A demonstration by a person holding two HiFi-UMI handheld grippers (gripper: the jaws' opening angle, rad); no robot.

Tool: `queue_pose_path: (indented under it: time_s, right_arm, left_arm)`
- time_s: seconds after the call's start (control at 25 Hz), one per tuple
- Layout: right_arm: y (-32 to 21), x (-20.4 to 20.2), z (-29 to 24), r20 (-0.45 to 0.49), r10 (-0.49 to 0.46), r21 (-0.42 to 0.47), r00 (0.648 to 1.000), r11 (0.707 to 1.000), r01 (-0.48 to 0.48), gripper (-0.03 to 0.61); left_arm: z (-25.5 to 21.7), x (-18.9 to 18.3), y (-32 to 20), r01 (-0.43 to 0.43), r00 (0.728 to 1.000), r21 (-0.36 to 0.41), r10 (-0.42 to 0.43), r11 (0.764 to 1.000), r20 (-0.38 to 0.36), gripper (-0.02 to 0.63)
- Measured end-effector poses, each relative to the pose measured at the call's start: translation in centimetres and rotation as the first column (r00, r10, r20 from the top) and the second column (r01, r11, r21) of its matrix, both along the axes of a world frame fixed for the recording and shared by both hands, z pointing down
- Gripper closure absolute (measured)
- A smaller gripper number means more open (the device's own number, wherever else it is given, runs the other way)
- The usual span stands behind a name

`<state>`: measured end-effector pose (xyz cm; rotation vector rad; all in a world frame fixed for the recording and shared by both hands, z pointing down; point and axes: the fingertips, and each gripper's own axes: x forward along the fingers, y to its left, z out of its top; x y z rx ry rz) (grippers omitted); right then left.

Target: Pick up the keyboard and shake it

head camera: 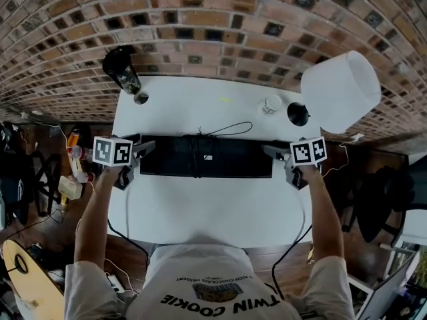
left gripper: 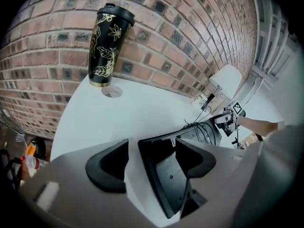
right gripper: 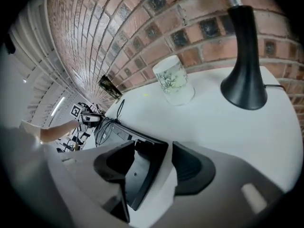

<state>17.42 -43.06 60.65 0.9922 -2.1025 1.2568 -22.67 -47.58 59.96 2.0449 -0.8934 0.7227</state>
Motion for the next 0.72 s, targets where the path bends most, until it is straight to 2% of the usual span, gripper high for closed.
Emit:
queue_pose_path:
  time_s: [0.24,0.32,0.4,0.72]
  right_arm:
    - [-0.1,-0.1,0.1,-0.003,-0.048,-0.075,0.999,0.996,0.048,0.341]
    - [-0.1,-0.2,0.2,-0.026,-0.058,-0.093,0.998,0.994,0.056,0.341]
    - [-0.2,-0.3,0.3,-0.042,-0.059,-0.098,0.997,0.994,0.055,0.348]
    - [0.1,-0.2,-0.7,-0.04,-0.02,0.003,0.999,1.0,0.02,0.353]
  left_arm:
    - [0.3,0.8,0.2,-0.061,0.998,-0.047,0.06,0.997,-0.011,0.293]
    - [0.3,1.4,0.4,-0.071,0.997,-0.059,0.07,0.996,-0.023,0.33]
    - [0.3,1.7,0.5,-0.067,0.997,-0.056,0.066,0.996,-0.026,0.328]
    - [-1.0,1.6,0.6,-0.031,0.999,0.015,0.032,0.999,-0.034,0.34]
